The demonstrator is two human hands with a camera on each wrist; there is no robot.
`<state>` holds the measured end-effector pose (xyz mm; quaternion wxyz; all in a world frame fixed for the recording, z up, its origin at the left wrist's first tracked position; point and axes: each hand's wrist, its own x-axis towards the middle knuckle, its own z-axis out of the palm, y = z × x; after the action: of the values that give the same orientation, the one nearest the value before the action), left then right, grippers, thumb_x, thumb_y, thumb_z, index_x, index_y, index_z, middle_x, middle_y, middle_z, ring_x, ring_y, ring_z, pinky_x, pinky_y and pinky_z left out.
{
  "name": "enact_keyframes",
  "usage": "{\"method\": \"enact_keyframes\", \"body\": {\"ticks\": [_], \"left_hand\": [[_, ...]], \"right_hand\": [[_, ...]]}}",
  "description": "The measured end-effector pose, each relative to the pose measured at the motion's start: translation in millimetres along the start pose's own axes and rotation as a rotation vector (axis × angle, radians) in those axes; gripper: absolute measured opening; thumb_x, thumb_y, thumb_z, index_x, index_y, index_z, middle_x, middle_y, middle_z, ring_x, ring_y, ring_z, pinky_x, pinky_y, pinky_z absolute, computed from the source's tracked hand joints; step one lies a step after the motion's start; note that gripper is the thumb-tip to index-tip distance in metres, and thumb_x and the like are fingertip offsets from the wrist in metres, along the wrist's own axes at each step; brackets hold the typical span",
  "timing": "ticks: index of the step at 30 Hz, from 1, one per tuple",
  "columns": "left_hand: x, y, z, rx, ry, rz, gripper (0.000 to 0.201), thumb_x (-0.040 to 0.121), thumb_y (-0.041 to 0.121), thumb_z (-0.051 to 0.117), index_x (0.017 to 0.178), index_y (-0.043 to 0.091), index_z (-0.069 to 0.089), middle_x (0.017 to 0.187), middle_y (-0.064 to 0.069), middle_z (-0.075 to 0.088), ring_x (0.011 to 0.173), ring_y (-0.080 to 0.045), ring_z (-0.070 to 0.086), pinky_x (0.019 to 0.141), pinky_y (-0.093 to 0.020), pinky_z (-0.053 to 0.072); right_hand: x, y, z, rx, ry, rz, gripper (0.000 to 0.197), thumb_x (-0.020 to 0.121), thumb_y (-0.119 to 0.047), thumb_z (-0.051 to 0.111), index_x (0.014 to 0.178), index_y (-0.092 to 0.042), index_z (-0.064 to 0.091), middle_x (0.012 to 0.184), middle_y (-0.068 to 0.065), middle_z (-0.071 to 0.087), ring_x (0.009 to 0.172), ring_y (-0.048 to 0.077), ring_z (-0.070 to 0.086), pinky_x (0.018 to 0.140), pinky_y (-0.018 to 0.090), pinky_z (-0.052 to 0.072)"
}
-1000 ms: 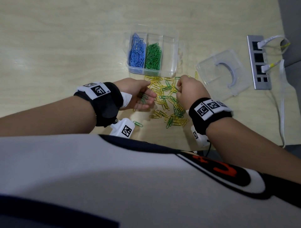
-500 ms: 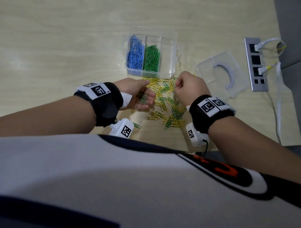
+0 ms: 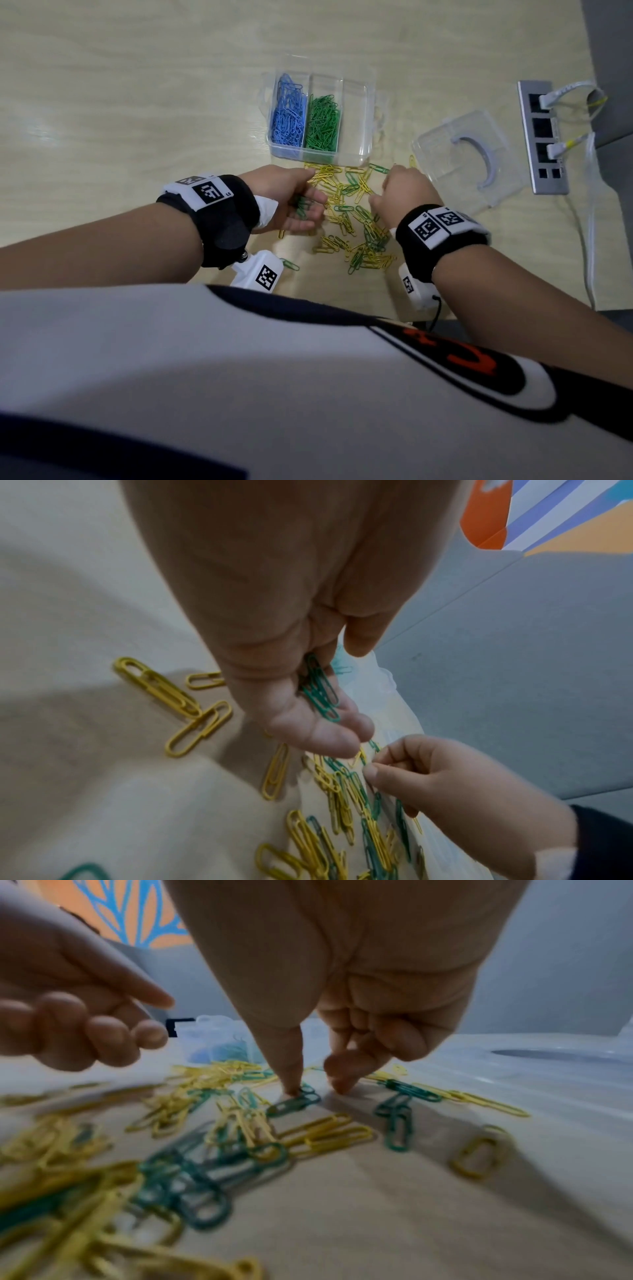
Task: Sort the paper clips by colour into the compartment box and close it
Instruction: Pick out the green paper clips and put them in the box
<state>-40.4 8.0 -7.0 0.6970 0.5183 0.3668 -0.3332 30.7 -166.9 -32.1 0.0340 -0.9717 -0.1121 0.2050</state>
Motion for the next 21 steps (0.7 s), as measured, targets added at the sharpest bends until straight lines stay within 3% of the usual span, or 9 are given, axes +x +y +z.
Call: {"method": "enact_keyframes", "body": {"ticks": [3,6,9,13,21], "left_hand": [[-0.4,-1.0,0.7,0.008,0.0,-0.002,0.045,0.101,0.042,0.032,0.08,0.01,0.057,0.064,-0.005,0.053,0.048,-0.012,0.059,0.054,-0.021,0.052],[-1.4,-0.6,1.6,0.019,-0.002,0.004,0.045,0.101,0.041,0.033,0.081,0.009,0.057,0.064,-0.005,0.054,0.053,-0.012,0.056,0.055,-0.022,0.052],[-1.8,-0.1,1.1,0.023,0.0,0.006,0.045,0.101,0.041,0.033,0.082,0.009,0.058,0.062,-0.005,0.055,0.055,-0.013,0.056,0.055,-0.022,0.053],[-1.2,-1.0,0.7,0.014,0.0,-0.002,0.045,0.101,0.041,0.034,0.081,0.008,0.058,0.06,-0.006,0.055,0.063,-0.017,0.056,0.056,-0.023,0.054],[0.5,-0.5,6.7,0.008,-0.014,0.01,0.047,0.101,0.041,0.031,0.085,0.006,0.057,0.071,-0.011,0.054,0.061,-0.019,0.056,0.054,-0.023,0.054]], "right_hand": [[6.3,-0.6,4.9,-0.099,-0.021,-0.079,0.021,0.09,-0.014,0.055,0.11,-0.007,0.059,0.113,0.012,0.058,0.097,0.029,0.059,0.071,0.031,0.042],[12.0,-3.4,2.8,-0.064,-0.094,-0.06,0.018,0.086,-0.015,0.057,0.098,-0.005,0.065,0.096,0.012,0.063,0.084,0.029,0.06,0.066,0.029,0.043],[12.4,-0.1,-1.9,-0.043,-0.149,-0.038,0.02,0.085,-0.02,0.058,0.091,-0.003,0.066,0.081,0.01,0.058,0.072,0.027,0.058,0.061,0.028,0.042],[6.8,7.0,-7.0,0.022,-0.048,-0.053,0.017,0.091,-0.016,0.052,0.104,-0.005,0.056,0.098,0.011,0.057,0.083,0.027,0.052,0.067,0.031,0.039],[-10.3,-8.5,-19.4,0.142,0.151,-0.266,0.018,0.096,-0.019,0.048,0.106,-0.015,0.063,0.105,0.006,0.06,0.092,0.022,0.056,0.08,0.032,0.046]]}}
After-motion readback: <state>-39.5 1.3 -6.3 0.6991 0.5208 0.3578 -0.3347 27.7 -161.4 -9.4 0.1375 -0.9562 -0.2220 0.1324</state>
